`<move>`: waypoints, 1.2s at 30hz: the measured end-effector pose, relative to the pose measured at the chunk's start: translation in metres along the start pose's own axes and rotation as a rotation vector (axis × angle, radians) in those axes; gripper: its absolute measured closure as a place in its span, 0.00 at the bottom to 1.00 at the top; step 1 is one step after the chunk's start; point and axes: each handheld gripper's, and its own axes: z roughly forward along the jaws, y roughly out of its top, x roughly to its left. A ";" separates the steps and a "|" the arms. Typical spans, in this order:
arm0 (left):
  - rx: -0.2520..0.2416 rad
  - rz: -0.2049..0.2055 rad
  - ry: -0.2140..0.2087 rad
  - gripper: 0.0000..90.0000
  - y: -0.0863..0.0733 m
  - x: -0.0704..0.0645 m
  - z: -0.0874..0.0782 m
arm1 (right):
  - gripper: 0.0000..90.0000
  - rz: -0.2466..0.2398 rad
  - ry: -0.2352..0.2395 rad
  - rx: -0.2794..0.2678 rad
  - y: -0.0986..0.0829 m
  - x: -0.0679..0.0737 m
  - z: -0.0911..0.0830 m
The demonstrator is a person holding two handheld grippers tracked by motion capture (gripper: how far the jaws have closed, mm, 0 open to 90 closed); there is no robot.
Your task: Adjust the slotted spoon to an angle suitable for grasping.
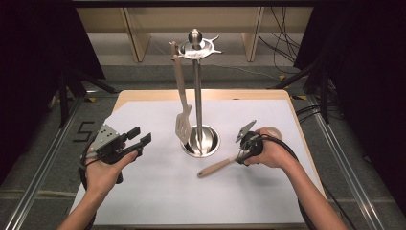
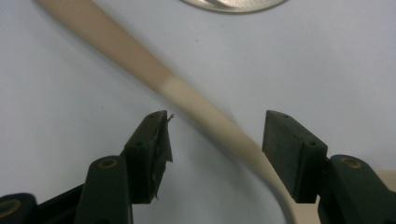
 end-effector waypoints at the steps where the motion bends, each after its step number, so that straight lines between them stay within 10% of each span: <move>1: 0.002 0.001 -0.001 0.55 0.000 0.000 0.000 | 0.46 -0.026 0.004 -0.005 0.001 -0.001 0.001; 22: 0.018 -0.004 -0.012 0.55 -0.004 0.000 0.003 | 0.50 -0.092 0.013 0.079 0.006 -0.002 0.021; 36: 0.026 -0.008 -0.016 0.55 -0.006 0.000 0.004 | 0.68 -0.165 -0.021 0.272 0.015 0.014 0.016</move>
